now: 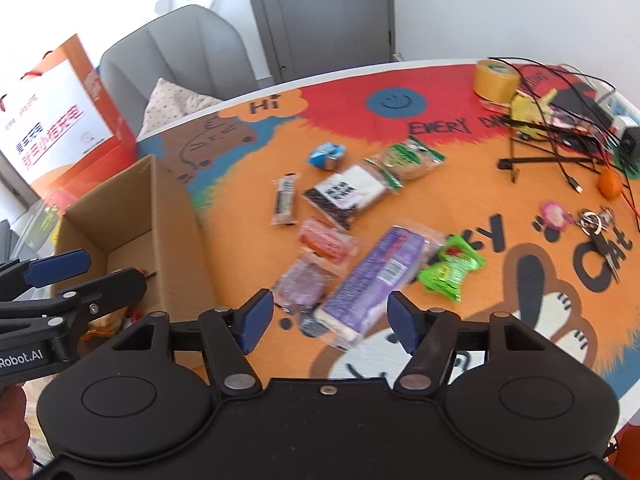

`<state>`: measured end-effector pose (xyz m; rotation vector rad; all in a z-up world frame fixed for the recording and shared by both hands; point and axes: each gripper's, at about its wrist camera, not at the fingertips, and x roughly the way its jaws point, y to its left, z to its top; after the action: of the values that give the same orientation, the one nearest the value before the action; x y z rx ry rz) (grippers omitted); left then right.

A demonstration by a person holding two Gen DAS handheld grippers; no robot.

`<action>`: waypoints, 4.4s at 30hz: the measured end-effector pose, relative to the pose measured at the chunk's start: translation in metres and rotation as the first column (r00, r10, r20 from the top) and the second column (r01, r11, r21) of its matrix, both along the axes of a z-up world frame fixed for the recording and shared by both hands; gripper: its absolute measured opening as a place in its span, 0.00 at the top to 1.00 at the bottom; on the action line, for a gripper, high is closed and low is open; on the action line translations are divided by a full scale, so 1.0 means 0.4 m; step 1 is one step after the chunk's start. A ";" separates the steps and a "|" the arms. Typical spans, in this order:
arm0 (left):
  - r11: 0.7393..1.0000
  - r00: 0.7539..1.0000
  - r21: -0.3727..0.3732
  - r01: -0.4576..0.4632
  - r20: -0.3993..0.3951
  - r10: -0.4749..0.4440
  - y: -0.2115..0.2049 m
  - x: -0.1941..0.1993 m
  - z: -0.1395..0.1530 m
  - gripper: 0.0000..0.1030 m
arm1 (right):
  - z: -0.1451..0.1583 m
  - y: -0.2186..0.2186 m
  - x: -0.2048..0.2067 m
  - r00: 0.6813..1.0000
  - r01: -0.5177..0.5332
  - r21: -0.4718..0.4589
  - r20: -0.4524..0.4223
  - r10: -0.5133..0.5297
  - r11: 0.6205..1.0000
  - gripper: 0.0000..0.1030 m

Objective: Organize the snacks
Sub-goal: 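Move both open tools back over the remaining snacks, then grasp the purple-wrapped bar with the left tool while the right tool grasps a green candy, then carry both snacks over the cardboard box and open both tools to drop them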

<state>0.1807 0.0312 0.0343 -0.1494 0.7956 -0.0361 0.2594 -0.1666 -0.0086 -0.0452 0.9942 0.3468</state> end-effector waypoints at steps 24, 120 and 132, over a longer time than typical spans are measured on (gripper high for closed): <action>0.996 0.994 -0.002 0.089 -0.058 -0.089 -0.229 0.141 -0.097 0.27 | -0.084 -0.257 0.073 0.988 0.155 0.086 -0.031 -0.153 0.984 0.56; 0.998 1.000 -0.062 0.022 0.000 -0.022 -0.232 0.152 -0.147 0.72 | -0.181 -0.276 0.027 0.957 0.164 0.408 0.156 -0.246 0.898 0.99; 0.997 0.996 -0.075 -0.006 0.088 0.013 -0.175 0.082 -0.049 0.72 | -0.104 -0.222 -0.014 0.963 0.068 0.456 0.202 -0.178 0.887 0.99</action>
<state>0.2136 -0.0386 0.0146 -0.2207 0.7057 -0.0631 0.2538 -0.2553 -0.0503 0.3866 0.6551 0.4343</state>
